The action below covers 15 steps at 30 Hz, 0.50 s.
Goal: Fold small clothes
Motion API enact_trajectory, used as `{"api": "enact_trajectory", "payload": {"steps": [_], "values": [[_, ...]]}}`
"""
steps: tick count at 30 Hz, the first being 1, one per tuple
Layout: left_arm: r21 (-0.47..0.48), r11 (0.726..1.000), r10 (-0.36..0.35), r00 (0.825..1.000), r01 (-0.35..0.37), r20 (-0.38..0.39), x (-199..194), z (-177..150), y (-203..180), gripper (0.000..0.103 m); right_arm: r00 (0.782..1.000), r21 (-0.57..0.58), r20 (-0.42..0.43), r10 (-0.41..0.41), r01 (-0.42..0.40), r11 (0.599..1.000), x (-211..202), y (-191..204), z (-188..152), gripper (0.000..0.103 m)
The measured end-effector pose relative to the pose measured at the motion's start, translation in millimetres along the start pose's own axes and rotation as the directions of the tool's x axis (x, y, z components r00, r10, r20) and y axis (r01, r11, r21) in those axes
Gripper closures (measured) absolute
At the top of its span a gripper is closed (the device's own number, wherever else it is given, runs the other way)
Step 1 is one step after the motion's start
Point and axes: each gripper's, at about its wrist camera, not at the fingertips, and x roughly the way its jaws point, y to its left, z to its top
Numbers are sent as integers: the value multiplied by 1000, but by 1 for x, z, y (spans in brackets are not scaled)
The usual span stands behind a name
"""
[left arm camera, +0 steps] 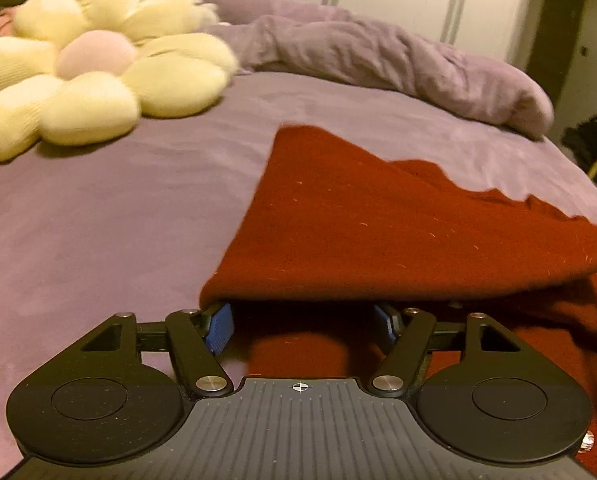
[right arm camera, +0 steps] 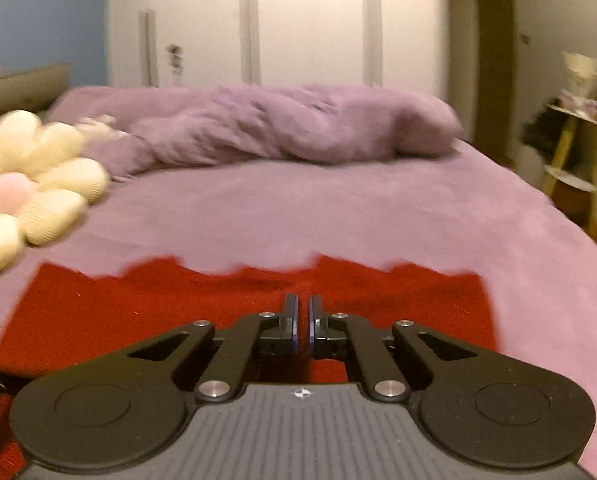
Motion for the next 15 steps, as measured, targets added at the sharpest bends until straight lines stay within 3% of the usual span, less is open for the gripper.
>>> {"api": "enact_trajectory", "payload": {"steps": [2, 5, 10, 13, 15], "values": [[18, 1000, -19, 1000, 19, -9, 1, -1, -6, 29, 999, 48, -44, -15, 17, 999, 6, -21, -6, 99], [76, 996, -40, 999, 41, -16, 1, -5, -13, 20, 994, 120, -109, 0, 13, 993, 13, -47, -15, 96], [83, 995, -54, 998, 55, -18, 2, -8, -11, 20, 979, 326, -128, 157, -108, 939, 24, -74, -23, 80], [66, 996, -65, 998, 67, -23, 0, -6, -8, 20, 963, 383, -147, 226, -156, 911, 38, -73, -22, 67], [74, 995, -61, 998, 63, -24, -1, -7, -8, 20, 959, 372, -155, 236, -165, 914, 41, -66, -20, 66]]}}
